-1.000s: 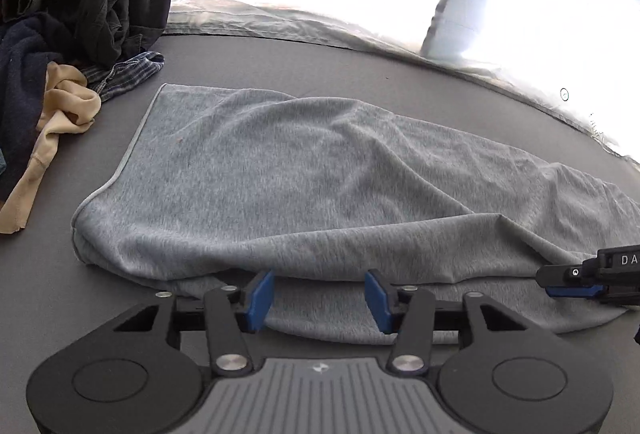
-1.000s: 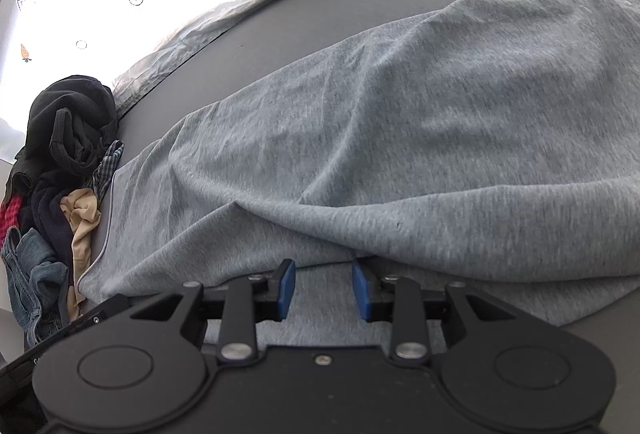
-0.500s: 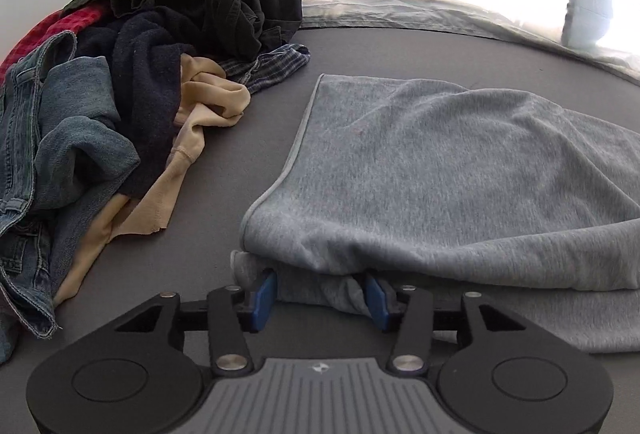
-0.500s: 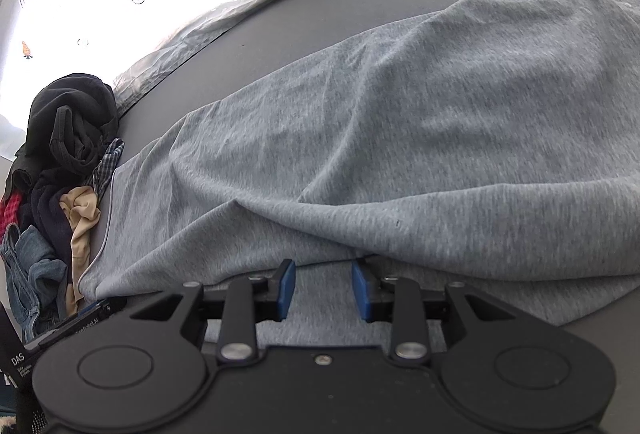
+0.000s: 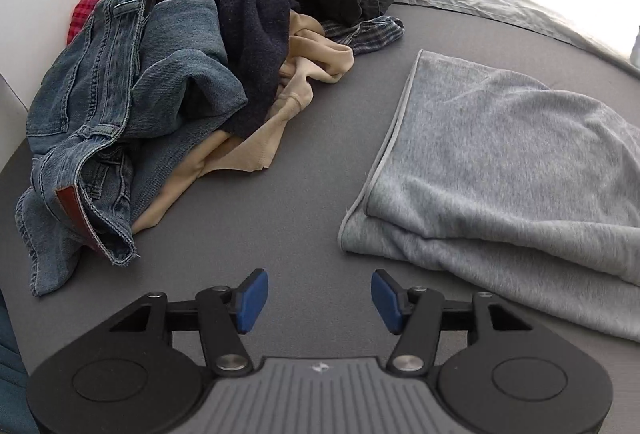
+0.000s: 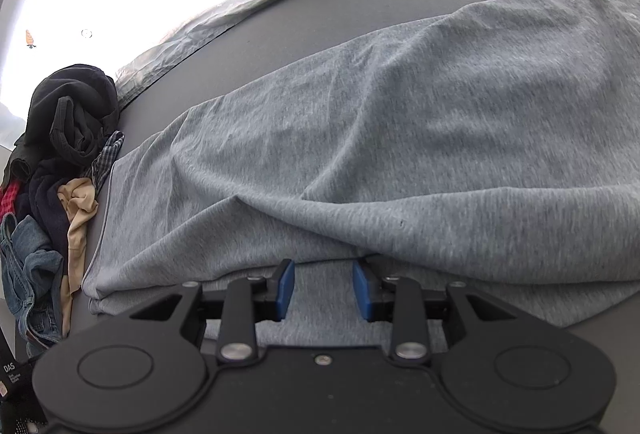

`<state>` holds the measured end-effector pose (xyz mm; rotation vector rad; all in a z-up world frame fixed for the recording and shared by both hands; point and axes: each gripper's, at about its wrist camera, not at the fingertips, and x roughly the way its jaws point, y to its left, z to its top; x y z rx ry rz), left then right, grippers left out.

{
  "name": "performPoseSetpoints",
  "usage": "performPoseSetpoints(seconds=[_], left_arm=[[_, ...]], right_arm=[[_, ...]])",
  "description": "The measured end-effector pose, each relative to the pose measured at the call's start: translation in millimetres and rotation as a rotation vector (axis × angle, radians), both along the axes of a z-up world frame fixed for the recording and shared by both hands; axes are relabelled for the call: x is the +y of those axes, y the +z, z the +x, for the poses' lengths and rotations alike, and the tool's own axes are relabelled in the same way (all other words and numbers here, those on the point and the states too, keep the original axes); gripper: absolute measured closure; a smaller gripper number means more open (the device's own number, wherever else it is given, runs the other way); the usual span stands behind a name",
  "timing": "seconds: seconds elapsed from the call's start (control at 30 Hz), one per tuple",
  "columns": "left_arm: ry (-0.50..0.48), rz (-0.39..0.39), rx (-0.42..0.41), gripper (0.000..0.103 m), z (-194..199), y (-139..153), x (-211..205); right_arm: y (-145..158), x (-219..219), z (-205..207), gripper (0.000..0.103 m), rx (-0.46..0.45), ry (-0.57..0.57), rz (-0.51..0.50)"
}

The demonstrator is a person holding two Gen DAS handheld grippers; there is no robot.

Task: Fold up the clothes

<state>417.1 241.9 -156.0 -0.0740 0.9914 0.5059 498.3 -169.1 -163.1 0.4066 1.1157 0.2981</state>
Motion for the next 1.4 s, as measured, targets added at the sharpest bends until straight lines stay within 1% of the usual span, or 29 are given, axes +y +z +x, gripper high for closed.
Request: performPoseSetpoints(seconds=[0.03, 0.07, 0.13, 0.2, 0.27, 0.33, 0.37, 0.4, 0.43, 0.47, 0.5, 0.53, 0.6, 0.63, 0.67, 0.73, 0.77, 0.8, 0.9, 0.97, 1.03, 1.07, 1.17, 1.23, 1.3, 1.4], left_arm=[[-0.026, -0.024, -0.035, 0.042, 3.8, 5.5, -5.5], [-0.052, -0.039, -0.065, 0.037, 7.5, 9.8, -11.3], [-0.103, -0.095, -0.136, 0.029, 18.7, 17.4, -24.9], [-0.115, -0.177, -0.182, 0.028, 33.6, 18.9, -34.5], [-0.081, -0.234, -0.188, 0.028, 49.0, 10.5, -37.4], [-0.029, -0.242, -0.139, 0.028, 61.3, -2.8, -37.8], [-0.003, -0.243, -0.113, 0.028, 67.0, -10.0, -37.5], [0.019, -0.234, -0.082, 0.028, 70.1, -18.8, -35.1], [0.023, -0.222, -0.062, 0.028, 70.8, -23.4, -34.3], [0.019, -0.194, -0.042, 0.028, 69.4, -28.5, -33.3], [0.010, -0.165, -0.024, 0.028, 67.6, -32.8, -33.0], [-0.017, -0.135, -0.021, 0.026, 64.5, -33.5, -35.6], [-0.037, -0.112, -0.022, 0.022, 61.8, -33.8, -37.9], [-0.030, -0.114, -0.020, 0.020, 61.0, -34.0, -37.1], [-0.020, -0.117, -0.019, 0.018, 60.5, -34.3, -36.0], [0.029, -0.154, -0.015, 0.013, 60.8, -35.8, -29.9], [0.039, -0.163, -0.011, 0.012, 61.2, -35.7, -28.4], [0.034, -0.159, -0.002, 0.012, 62.3, -34.8, -27.2], [0.036, -0.146, 0.005, 0.010, 62.6, -35.0, -28.5], [0.058, -0.154, 0.006, 0.004, 62.1, -36.7, -26.1], [0.086, -0.179, 0.004, 0.003, 62.9, -39.1, -19.8], [0.082, -0.174, 0.006, 0.002, 63.2, -39.4, -20.3], [0.079, -0.154, 0.006, 0.001, 63.9, -39.9, -22.0], [0.081, -0.148, 0.006, 0.001, 64.2, -40.3, -22.2], [0.088, -0.154, 0.003, 0.000, 64.3, -41.1, -20.8], [0.100, -0.162, 0.000, 0.000, 63.6, -41.5, -20.2]], right_arm=[[0.5, 1.6, -0.1, 0.067, -0.004, 0.010, -0.007], [1.0, 3.3, -0.2, 0.066, -0.009, 0.020, -0.015], [2.1, 6.5, -0.6, 0.063, -0.017, 0.039, -0.030], [3.5, 10.1, -1.0, 0.062, -0.028, 0.062, -0.052], [5.2, 13.6, -1.7, 0.062, -0.037, 0.094, -0.079], [9.8, 14.7, -5.0, 0.059, -0.049, 0.136, -0.137], [13.7, 12.6, -9.9, 0.058, -0.071, 0.147, -0.190], [19.1, 7.8, -17.4, 0.054, -0.109, 0.155, -0.257], [24.3, 1.5, -25.8, 0.047, -0.148, 0.163, -0.330], [28.4, -3.2, -35.4, 0.043, -0.183, 0.165, -0.403], [30.5, -10.2, -45.1, 0.035, -0.213, 0.157, -0.489], [32.3, -17.8, -54.9, 0.029, -0.242, 0.145, -0.579], [27.7, -33.5, -68.8, 0.025, -0.256, 0.110, -0.741], [22.5, -42.0, -72.9, 0.022, -0.243, 0.089, -0.799], [16.3, -50.6, -74.6, 0.021, -0.219, 0.073, -0.830], [6.8, -65.9, -73.2, 0.021, -0.188, 0.045, -0.836], [2.2, -73.4, -72.4, 0.019, -0.174, 0.032, -0.836], [2.2, -78.3, -70.4, 0.017, -0.183, 0.010, -0.835], [8.6, -84.3, -59.5, 0.017, -0.224, -0.038, -0.852], [10.8, -85.7, -50.1, 0.017, -0.248, -0.047, -0.860], [11.7, -87.5, -40.6, 0.017, -0.264, -0.051, -0.864], [12.6, -89.5, -36.1, 0.017, -0.273, -0.062, -0.866], [18.6, -98.2, -27.3, 0.017, -0.309, -0.146, -0.899], [23.8, -104.3, -26.3, 0.017, -0.315, -0.197, -0.909], [25.4, -106.2, -30.9, 0.016, -0.308, -0.170, -0.897], [20.5, -96.9, -50.1, 0.016, -0.309, -0.061, -0.899]])
